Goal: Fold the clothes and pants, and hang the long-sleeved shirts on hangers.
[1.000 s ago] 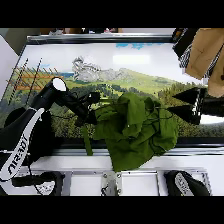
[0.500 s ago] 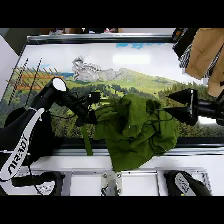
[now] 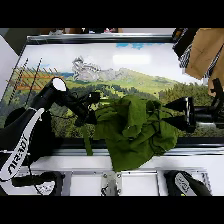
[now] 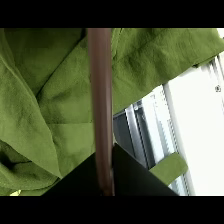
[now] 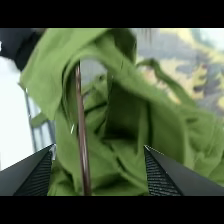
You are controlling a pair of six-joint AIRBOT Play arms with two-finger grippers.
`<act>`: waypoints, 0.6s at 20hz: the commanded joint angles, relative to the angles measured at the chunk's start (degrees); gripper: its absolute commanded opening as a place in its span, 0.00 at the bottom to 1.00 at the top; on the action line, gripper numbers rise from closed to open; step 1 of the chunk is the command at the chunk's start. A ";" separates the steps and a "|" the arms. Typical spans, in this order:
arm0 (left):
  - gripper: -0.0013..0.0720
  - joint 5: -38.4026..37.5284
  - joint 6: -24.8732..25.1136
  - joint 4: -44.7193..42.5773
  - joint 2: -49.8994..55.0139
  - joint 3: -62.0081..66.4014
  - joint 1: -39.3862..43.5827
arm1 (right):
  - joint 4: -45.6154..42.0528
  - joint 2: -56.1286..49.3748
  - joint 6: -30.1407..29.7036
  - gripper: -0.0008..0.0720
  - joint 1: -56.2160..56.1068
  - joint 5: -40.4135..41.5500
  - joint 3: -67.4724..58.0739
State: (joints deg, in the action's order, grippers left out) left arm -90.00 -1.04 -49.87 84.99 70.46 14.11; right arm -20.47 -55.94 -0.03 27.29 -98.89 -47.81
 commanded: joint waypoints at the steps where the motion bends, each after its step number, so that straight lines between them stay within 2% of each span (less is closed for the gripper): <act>1: 0.04 0.00 -0.04 -0.04 0.02 -0.02 -0.04 | -2.25 -0.70 -0.02 0.85 -2.08 -0.55 1.18; 8: 0.03 -0.04 -0.09 -0.04 0.02 -0.02 -0.04 | -2.25 -6.01 -0.02 0.85 -14.03 2.23 1.18; 12: 0.03 0.00 -0.98 -0.07 0.02 -0.02 -0.04 | -0.74 -6.64 -0.02 0.84 -14.99 3.06 1.18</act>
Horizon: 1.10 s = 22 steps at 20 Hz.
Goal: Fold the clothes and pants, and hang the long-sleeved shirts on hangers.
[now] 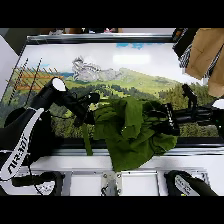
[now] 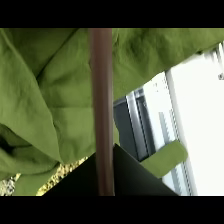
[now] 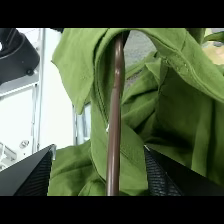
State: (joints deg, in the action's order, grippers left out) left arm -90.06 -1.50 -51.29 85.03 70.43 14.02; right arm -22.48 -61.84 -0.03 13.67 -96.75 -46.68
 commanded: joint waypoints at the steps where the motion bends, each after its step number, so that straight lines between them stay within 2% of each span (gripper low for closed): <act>1: 0.03 0.07 -0.52 1.38 -0.02 0.00 0.04 | 2.08 -0.74 -0.02 0.85 -1.31 0.92 0.04; 13: 0.04 0.04 -0.96 1.38 -0.02 0.00 0.04 | 3.67 -0.79 0.00 0.84 -1.38 0.81 0.04; 19: 0.04 0.04 -0.96 1.36 -0.02 0.00 0.04 | 6.62 -0.79 0.00 0.84 -1.38 8.28 0.04; 20: 0.04 0.04 -0.96 1.36 -0.02 0.00 0.04 | 7.21 -0.79 0.00 0.81 -1.38 8.57 0.04; 21: 0.04 0.04 -1.03 1.36 -0.02 0.00 0.04 | 7.65 -0.79 0.00 0.71 -1.38 8.46 0.04; 22: 0.04 0.04 -1.09 1.36 -0.02 0.00 0.04 | 7.78 -0.79 0.00 0.50 -1.38 8.44 0.04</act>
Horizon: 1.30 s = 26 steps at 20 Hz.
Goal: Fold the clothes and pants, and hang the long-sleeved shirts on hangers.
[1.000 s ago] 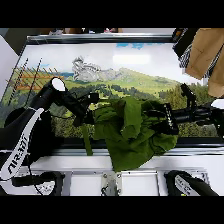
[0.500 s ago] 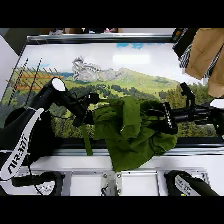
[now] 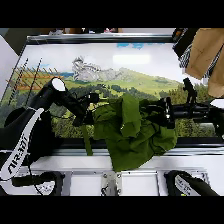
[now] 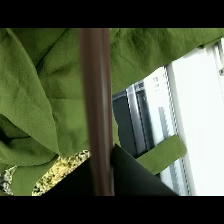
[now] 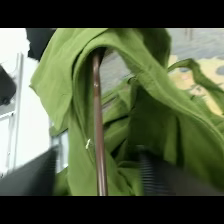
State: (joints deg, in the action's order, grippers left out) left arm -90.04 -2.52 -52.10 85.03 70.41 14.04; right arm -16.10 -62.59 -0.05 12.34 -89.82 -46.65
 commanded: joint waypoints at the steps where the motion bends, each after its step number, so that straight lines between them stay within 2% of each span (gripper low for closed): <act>1: 0.04 0.02 -0.07 2.16 -0.02 0.02 0.02 | 1.38 -0.04 0.02 0.29 -0.04 1.51 0.02; 2: 0.04 0.02 -0.07 2.16 -0.02 0.02 0.02 | 1.38 -0.04 0.00 0.09 -0.04 1.51 0.02; 3: 0.04 0.02 -0.07 2.16 -0.02 0.02 0.02 | 1.36 -0.04 -0.02 0.03 -0.04 1.53 0.02; 10: 0.04 0.07 -0.07 2.16 -0.02 0.02 0.02 | 1.33 -0.04 -0.92 0.03 -0.04 1.57 0.02; 14: 0.04 0.02 -0.07 2.16 -0.02 0.02 0.02 | 1.16 -0.04 -16.96 0.03 -0.04 1.73 0.02; 26: 0.04 0.11 -0.07 2.05 -0.02 0.04 0.02 | 1.36 -0.04 -17.07 0.03 -0.04 2.58 0.02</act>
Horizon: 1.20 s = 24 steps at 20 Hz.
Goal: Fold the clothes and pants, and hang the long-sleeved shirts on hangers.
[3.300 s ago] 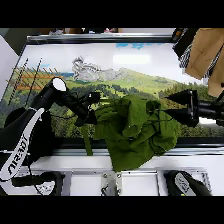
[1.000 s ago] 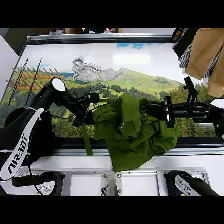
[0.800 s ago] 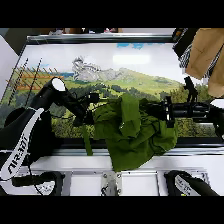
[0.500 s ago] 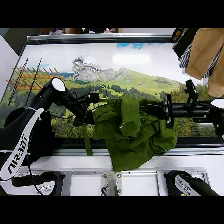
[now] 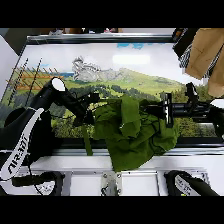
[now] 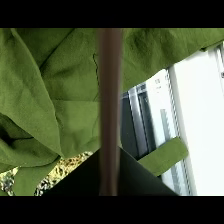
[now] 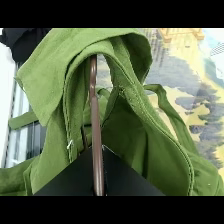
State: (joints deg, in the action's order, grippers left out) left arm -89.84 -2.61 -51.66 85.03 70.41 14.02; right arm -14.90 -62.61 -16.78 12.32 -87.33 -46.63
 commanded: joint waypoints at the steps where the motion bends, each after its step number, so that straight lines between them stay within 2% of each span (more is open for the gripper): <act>1: 0.04 -0.07 0.02 1.57 -0.02 0.04 0.04 | 0.33 -0.02 -0.37 0.03 -0.02 0.09 0.00; 4: 0.04 -0.09 -1.49 0.52 -0.02 0.04 0.04 | 1.07 -0.02 -0.37 0.03 -0.02 0.11 0.00; 5: 0.16 -0.15 -2.54 -0.96 -0.02 0.04 0.07 | 1.07 -0.02 -0.37 0.02 -0.02 0.11 0.00; 6: 0.43 -0.07 -4.20 -1.99 -0.02 0.04 0.04 | 1.07 -0.02 -0.35 0.02 -0.02 0.11 0.00; 7: 0.47 0.11 -6.05 -2.62 -0.02 0.04 0.04 | 1.07 -0.02 -0.35 0.02 -0.02 0.09 0.00; 11: 0.47 0.92 -7.85 -2.78 -0.09 0.04 0.02 | 1.07 -0.02 1.16 0.02 -0.02 0.11 0.00; 17: 0.47 3.04 -22.23 -1.73 -0.37 0.11 -4.22 | 1.03 0.00 2.25 0.02 -0.02 0.09 0.00; 20: 0.47 4.04 -23.39 3.45 -2.86 0.09 -8.33 | 1.03 0.00 2.27 0.02 -0.02 0.11 0.00; 22: 0.47 5.27 -23.43 3.63 -5.27 0.09 -10.58 | 1.03 0.00 3.30 0.02 -0.02 0.11 0.00; 24: 0.47 5.44 -25.49 3.61 -7.34 0.09 -12.70 | 1.05 0.02 3.34 0.02 -0.02 0.11 0.00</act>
State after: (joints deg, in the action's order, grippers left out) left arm -85.47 -25.21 -49.32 80.27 70.46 4.32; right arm -13.82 -62.65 -13.91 12.29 -87.09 -46.59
